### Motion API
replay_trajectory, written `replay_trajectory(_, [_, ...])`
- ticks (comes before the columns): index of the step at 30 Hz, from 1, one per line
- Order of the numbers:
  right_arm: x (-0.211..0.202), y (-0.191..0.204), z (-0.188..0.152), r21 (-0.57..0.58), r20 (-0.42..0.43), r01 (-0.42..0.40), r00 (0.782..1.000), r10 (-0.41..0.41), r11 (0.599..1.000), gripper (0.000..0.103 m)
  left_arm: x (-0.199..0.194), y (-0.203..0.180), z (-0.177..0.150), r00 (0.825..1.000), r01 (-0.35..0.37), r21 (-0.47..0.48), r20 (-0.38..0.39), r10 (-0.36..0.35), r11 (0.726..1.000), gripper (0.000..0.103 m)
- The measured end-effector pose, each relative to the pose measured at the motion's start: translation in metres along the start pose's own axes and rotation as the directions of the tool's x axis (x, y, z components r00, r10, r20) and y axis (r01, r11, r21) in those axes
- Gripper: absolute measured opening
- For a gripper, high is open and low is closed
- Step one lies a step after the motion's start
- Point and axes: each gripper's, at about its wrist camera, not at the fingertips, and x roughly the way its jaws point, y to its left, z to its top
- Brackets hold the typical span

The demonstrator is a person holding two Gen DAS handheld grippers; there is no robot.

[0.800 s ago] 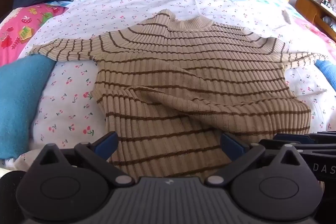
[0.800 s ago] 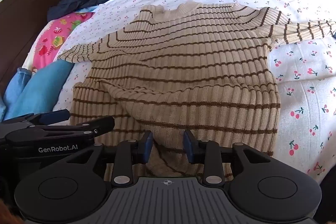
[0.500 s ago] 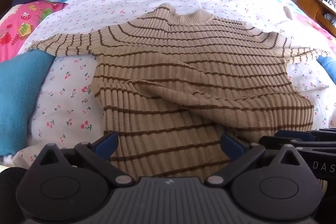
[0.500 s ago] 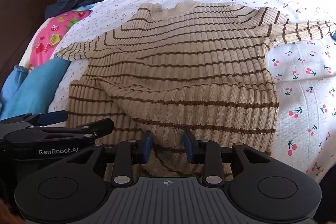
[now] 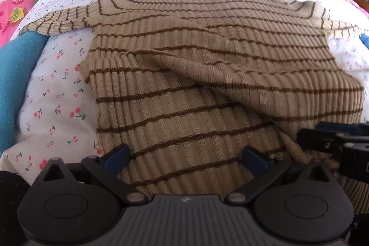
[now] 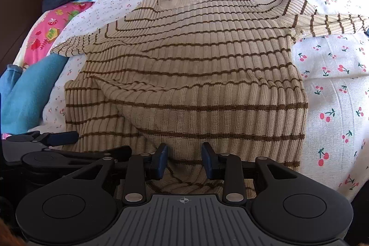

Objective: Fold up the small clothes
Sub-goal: 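Move both tools over the striped beige sweater toward a sleeve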

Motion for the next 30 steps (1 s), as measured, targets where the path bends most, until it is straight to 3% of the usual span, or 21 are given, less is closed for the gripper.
replay_trajectory(12, [0.002,-0.002,0.001,0.005,-0.004,-0.003,1.000,0.003,1.000,0.032,0.007,0.003,0.001,1.000,0.015,-0.010,-0.013,-0.016,1.000,0.103])
replay_trajectory(25, [-0.006,-0.001,-0.003,0.005,0.031,-0.013,0.999,0.013,1.000,0.032,-0.023,0.009,0.000,0.993,0.014,-0.059,0.116,-0.007,0.998,0.103])
replay_trajectory(30, [-0.011,-0.001,-0.004,0.003,0.049,-0.023,0.999,0.023,1.000,0.032,-0.026,0.007,0.000,0.992,0.005,-0.061,0.124,0.003,0.998,0.103])
